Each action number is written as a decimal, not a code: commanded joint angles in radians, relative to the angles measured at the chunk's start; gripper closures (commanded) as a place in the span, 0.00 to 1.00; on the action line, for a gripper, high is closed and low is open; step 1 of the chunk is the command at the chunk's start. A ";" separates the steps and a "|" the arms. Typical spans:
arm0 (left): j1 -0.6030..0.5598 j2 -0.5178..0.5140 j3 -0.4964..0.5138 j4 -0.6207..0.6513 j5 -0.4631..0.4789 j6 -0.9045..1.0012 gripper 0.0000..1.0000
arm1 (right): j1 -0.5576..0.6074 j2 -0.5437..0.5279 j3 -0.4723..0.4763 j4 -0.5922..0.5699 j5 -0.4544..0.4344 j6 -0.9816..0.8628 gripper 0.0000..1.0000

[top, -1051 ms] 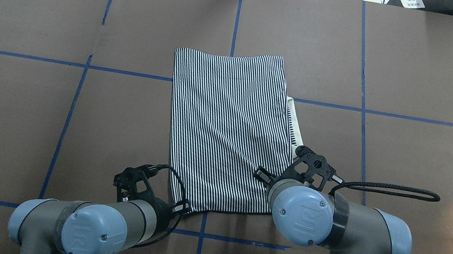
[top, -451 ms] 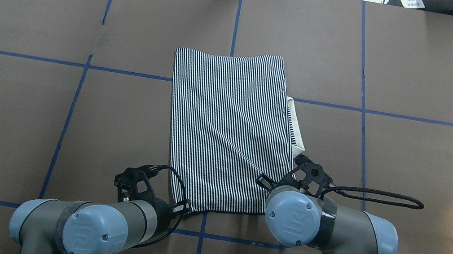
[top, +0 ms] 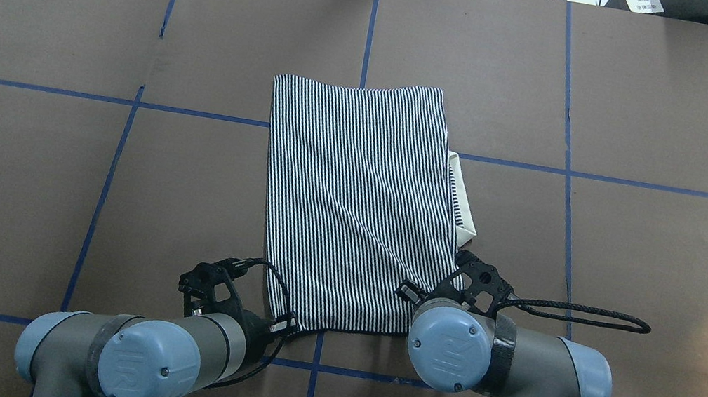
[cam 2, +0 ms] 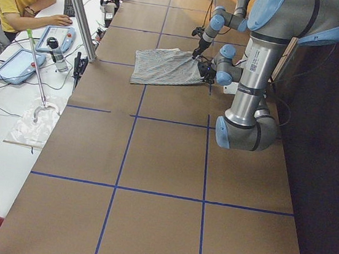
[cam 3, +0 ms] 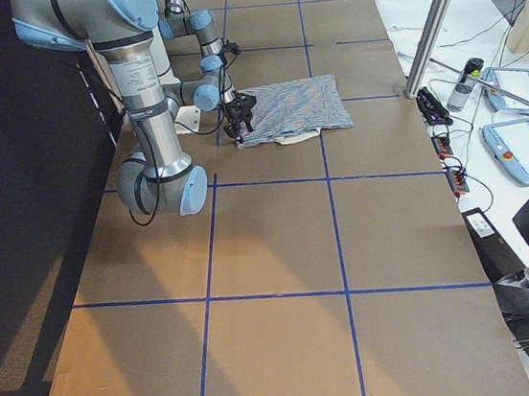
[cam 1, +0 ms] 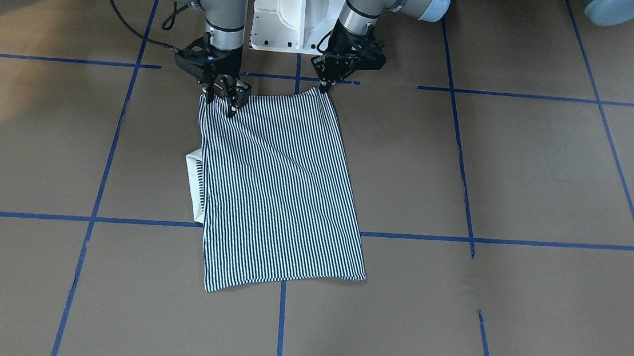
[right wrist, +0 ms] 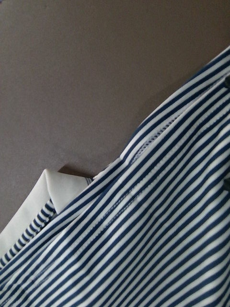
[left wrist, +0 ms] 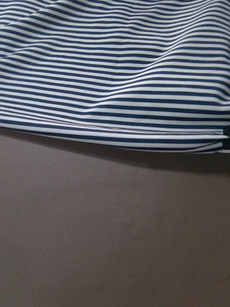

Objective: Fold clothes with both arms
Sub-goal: 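Move the right gripper toward the polo's near corner beside the left gripper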

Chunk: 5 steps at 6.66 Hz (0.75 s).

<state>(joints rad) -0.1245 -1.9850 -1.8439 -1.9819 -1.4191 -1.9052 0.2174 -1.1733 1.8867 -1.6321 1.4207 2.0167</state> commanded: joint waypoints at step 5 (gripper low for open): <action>-0.001 -0.002 -0.021 0.005 -0.003 0.006 1.00 | 0.010 0.030 0.006 0.002 -0.006 0.089 1.00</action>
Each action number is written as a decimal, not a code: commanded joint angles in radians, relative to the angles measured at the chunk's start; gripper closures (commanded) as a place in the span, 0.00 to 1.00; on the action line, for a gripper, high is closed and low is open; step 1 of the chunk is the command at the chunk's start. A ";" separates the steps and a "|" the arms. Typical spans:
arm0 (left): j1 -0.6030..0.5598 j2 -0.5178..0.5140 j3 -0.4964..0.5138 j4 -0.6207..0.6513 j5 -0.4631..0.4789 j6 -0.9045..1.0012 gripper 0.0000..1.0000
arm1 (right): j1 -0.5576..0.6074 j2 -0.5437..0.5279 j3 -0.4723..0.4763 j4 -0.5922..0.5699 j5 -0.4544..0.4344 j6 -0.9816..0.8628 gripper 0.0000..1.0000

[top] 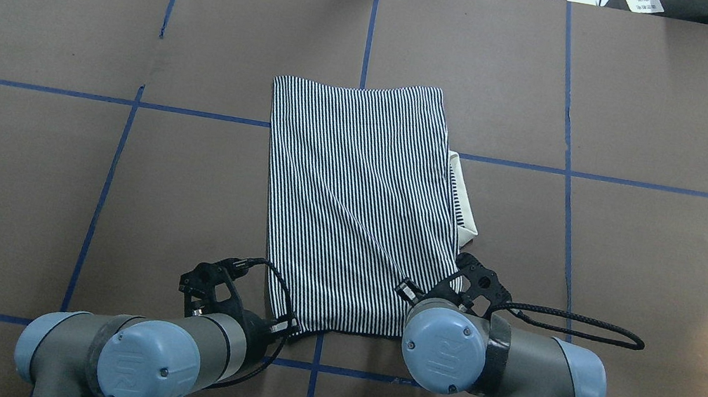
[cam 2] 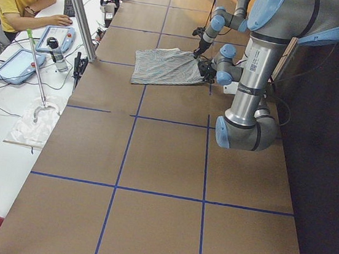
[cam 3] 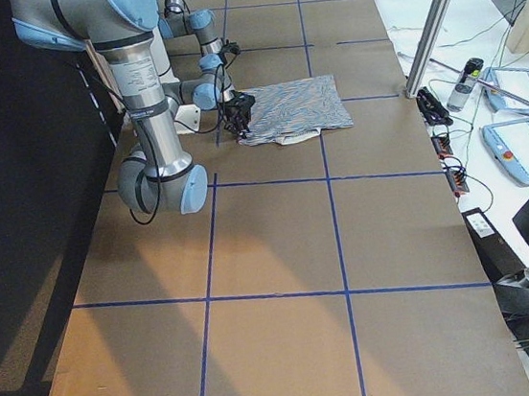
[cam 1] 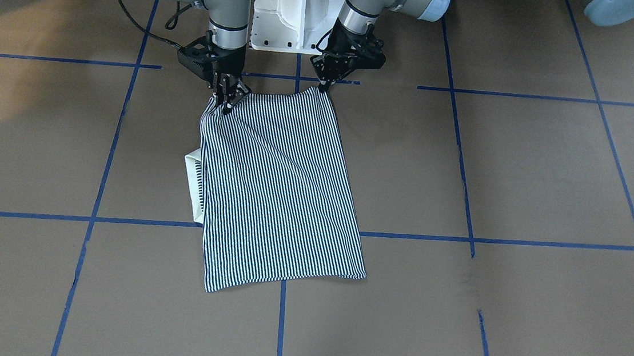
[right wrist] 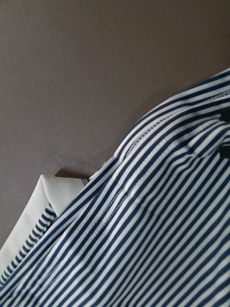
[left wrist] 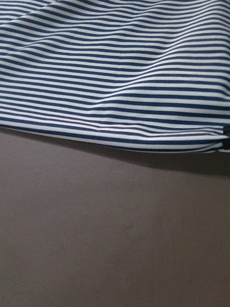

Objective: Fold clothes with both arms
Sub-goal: 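Move the right gripper toward the polo's near corner beside the left gripper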

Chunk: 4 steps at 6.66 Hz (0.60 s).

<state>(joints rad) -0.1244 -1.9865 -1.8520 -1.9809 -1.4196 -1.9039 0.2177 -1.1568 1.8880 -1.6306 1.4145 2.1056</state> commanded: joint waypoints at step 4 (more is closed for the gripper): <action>-0.032 0.006 -0.070 0.011 -0.005 0.100 1.00 | 0.020 0.032 0.038 0.000 0.001 0.000 1.00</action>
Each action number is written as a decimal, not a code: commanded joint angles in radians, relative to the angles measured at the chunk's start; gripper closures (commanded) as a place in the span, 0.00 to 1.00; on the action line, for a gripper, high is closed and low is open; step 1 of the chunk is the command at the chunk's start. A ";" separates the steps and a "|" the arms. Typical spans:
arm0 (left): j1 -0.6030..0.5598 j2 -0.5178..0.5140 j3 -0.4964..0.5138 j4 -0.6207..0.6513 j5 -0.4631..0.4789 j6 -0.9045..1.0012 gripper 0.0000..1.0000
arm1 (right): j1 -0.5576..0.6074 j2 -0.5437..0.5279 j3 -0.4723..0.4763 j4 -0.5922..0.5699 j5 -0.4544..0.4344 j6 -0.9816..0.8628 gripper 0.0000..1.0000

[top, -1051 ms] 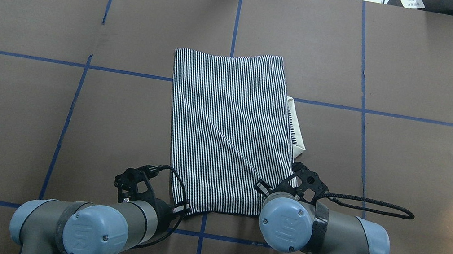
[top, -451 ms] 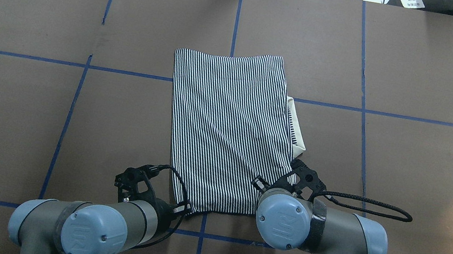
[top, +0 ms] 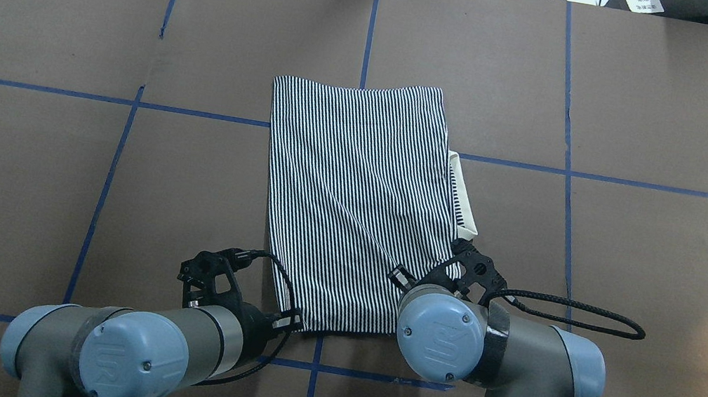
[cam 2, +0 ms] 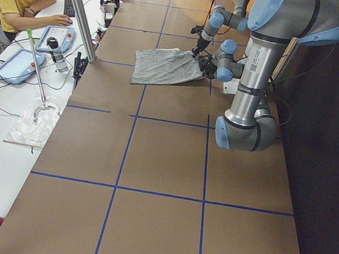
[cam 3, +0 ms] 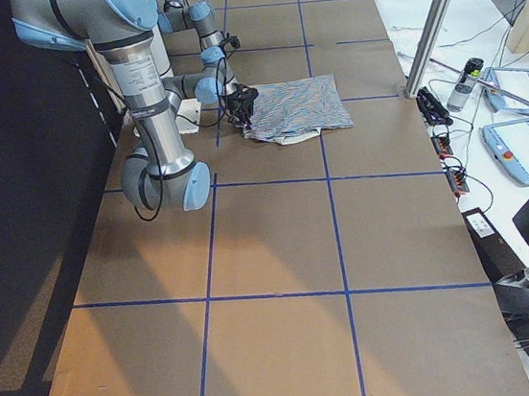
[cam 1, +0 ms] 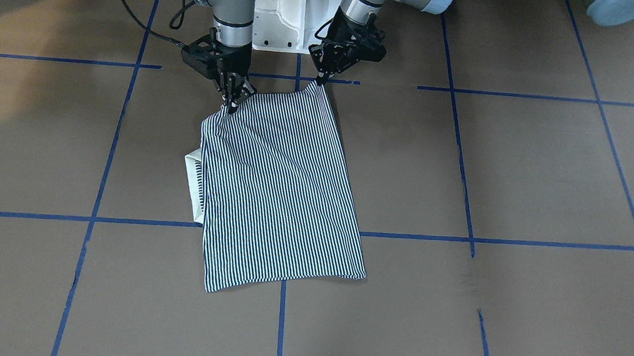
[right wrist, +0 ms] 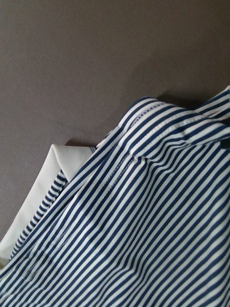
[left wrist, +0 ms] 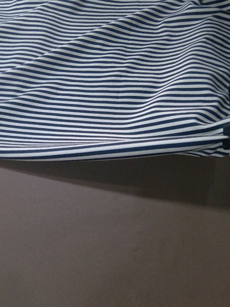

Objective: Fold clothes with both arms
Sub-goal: 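Grip the polo's near edge with both grippers and lift it away from the robot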

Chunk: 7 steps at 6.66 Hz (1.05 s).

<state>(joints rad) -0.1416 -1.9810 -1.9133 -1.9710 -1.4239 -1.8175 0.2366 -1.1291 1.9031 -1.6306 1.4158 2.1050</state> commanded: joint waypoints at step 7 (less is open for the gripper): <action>-0.151 -0.025 -0.415 0.503 -0.198 0.173 1.00 | -0.129 0.086 0.428 -0.402 -0.014 0.058 1.00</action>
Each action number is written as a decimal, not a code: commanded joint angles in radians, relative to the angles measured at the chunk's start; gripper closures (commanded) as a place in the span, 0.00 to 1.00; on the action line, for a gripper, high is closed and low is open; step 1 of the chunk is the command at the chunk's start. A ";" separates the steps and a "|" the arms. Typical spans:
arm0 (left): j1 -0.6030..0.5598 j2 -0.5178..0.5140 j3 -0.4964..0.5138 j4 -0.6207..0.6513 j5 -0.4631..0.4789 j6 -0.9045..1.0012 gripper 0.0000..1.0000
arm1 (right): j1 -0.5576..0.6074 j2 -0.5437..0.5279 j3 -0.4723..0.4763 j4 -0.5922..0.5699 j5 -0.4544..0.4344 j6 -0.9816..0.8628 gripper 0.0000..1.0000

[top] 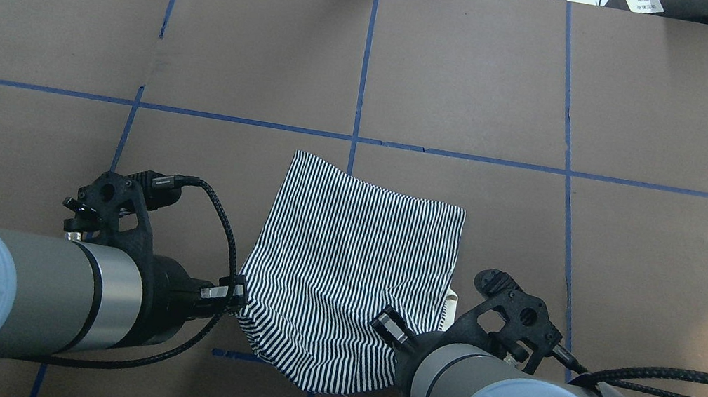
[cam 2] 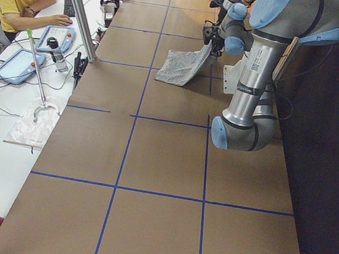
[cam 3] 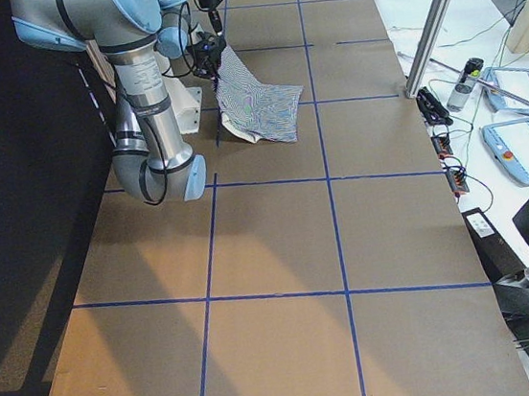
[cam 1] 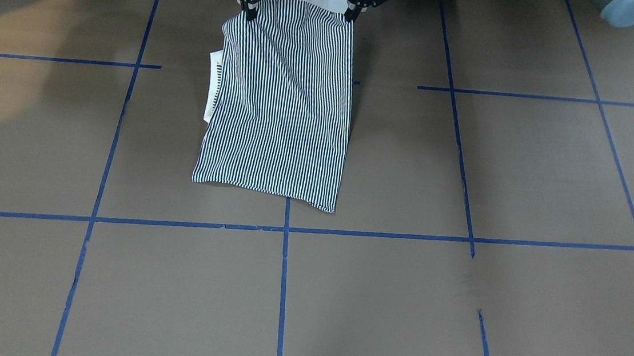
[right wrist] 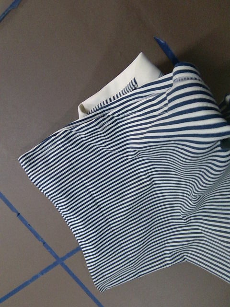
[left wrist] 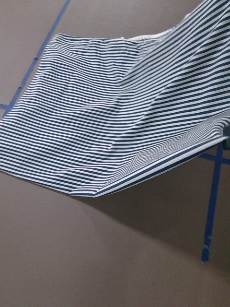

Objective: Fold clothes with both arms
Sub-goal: 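Grip the polo's near edge with both grippers and lift it away from the robot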

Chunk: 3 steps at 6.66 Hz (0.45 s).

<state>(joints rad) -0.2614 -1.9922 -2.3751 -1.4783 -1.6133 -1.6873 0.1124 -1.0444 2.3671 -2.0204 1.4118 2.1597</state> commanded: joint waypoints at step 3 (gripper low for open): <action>-0.190 -0.138 0.271 -0.046 -0.014 0.165 1.00 | 0.076 0.010 -0.190 0.058 -0.042 -0.043 1.00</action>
<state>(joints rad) -0.3858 -2.1006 -2.1754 -1.4927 -1.6234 -1.5755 0.1428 -1.0361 2.2275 -1.9916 1.3764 2.1401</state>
